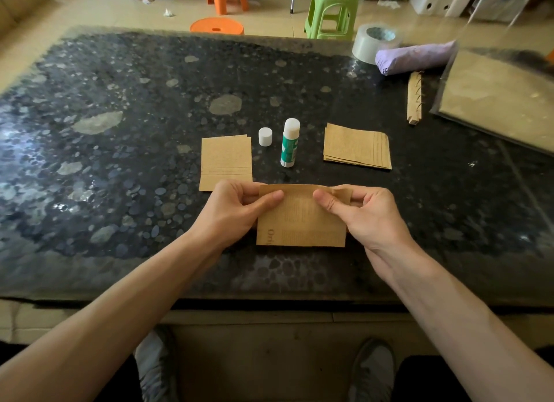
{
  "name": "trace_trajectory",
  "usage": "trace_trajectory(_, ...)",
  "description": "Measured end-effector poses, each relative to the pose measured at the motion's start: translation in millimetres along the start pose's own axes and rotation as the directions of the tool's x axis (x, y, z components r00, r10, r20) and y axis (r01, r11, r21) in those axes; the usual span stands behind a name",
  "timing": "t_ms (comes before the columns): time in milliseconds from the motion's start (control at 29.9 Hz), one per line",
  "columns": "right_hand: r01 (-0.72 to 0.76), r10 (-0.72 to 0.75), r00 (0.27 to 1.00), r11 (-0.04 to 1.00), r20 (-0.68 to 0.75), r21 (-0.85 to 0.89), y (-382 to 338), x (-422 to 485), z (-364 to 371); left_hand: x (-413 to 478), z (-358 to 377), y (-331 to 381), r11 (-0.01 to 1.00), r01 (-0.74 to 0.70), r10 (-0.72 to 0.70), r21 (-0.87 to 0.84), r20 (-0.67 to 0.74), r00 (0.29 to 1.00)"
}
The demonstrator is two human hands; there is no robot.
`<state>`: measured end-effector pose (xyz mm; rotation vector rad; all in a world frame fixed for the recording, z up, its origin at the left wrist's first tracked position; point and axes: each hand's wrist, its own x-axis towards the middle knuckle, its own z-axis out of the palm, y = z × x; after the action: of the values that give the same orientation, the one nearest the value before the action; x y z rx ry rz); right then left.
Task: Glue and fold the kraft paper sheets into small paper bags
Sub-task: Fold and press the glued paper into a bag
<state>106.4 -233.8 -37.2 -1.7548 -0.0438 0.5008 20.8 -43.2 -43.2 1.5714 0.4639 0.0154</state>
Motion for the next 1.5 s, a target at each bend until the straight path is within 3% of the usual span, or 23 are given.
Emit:
trace_trajectory(200, -0.036, 0.035, 0.999, 0.998, 0.007, 0.051, -2.7, 4.3, -7.7, 0.4, -4.6, 5.0, 0.998, 0.031, -0.029, -0.045, 0.051, 0.998)
trace_trajectory(535, -0.040, 0.042, 0.999, 0.997, -0.031, 0.059, -2.6, 7.9, -12.6, 0.3, -9.6, 8.5, 0.997, 0.033, -0.033, -0.070, 0.007, 0.999)
trace_trajectory(668, -0.022, 0.026, 0.998, 0.997, -0.051, 0.076, -2.1, 6.7, -8.9, -4.2, -5.7, 9.7, 0.987, 0.103, -0.093, -0.125, 0.084, 0.992)
trace_trajectory(935, 0.012, -0.029, 0.990, 0.993, 0.136, 0.119, -1.0, -11.7, 8.4, -6.6, 5.0, 0.3, 0.991, 0.081, -0.082, -0.111, 0.001, 0.997)
trace_trajectory(1102, -0.029, 0.028, 0.999, 0.999, 0.028, 0.016, 3.5, -8.5, 11.4, -7.7, 9.4, -3.0, 0.993, 0.095, -0.093, -0.067, 0.038, 0.995)
trace_trajectory(1270, -0.038, 0.033, 0.995, 0.998, 0.093, 0.051, 2.8, -11.6, 9.1, -7.3, 7.8, -3.0, 0.994, 0.081, -0.081, -0.073, 0.009, 0.997)
trace_trajectory(1403, -0.023, 0.024, 1.000, 0.999, 0.020, -0.023, 4.7, -6.4, 7.9, -6.3, 6.3, -3.3, 0.991, 0.098, -0.094, -0.094, 0.041, 0.995)
trace_trajectory(1503, -0.054, 0.053, 0.997, 0.998, 0.057, 0.022, 2.3, -2.8, 2.9, -5.1, 4.1, -3.8, 0.989, 0.095, -0.091, -0.112, 0.036, 0.995)
